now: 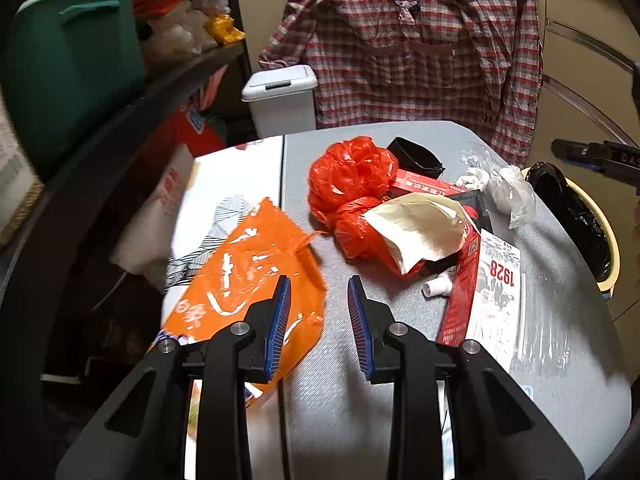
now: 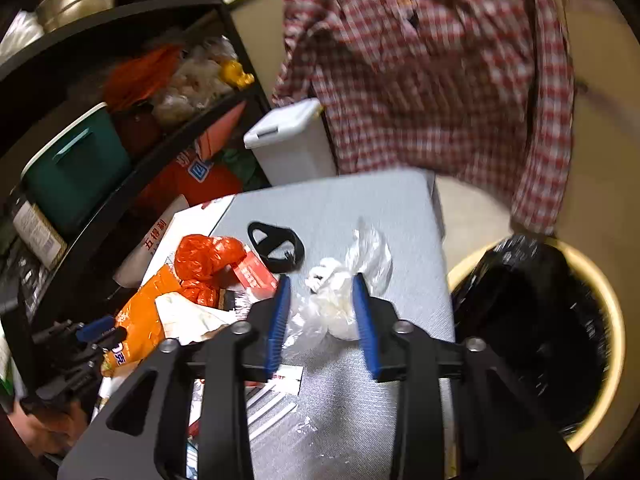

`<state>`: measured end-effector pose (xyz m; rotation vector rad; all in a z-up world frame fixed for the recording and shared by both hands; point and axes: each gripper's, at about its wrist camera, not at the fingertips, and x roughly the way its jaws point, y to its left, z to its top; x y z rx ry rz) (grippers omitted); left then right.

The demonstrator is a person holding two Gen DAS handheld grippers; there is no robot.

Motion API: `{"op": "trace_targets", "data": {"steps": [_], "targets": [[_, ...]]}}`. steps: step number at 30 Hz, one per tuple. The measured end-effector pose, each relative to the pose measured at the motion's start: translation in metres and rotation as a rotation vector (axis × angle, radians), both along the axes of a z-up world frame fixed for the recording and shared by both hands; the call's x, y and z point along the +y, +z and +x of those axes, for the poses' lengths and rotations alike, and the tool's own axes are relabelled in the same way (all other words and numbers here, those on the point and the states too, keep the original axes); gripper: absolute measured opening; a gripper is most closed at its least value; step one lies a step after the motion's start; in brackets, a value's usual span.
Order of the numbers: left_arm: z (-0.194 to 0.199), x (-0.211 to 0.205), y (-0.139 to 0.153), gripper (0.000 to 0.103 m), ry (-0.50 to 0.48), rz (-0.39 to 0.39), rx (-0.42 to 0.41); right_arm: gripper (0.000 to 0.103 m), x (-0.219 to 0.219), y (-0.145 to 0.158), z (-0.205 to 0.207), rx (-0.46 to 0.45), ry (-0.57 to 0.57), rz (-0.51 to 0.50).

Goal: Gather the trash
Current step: 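Grasp the orange snack bag with the left tool while the right tool grasps the clear plastic bag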

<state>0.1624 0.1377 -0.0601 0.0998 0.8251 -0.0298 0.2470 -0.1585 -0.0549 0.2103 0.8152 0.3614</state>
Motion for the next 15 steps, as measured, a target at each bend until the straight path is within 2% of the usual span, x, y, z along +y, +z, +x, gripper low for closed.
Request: {"op": "trace_targets", "data": {"steps": [7, 11, 15], "targets": [[0.023, 0.001, -0.023, 0.03, 0.013, -0.006, 0.057, 0.055, 0.001, -0.034, 0.026, 0.134, 0.014, 0.068], [0.034, 0.006, -0.035, 0.03, 0.032, -0.017, 0.08, 0.059, 0.012, -0.045, 0.032, 0.164, 0.032, 0.051], [0.04, 0.006, -0.041, 0.03, 0.037, -0.011, 0.087, 0.059, 0.024, -0.049, 0.033, 0.141, 0.047, -0.04]]}}
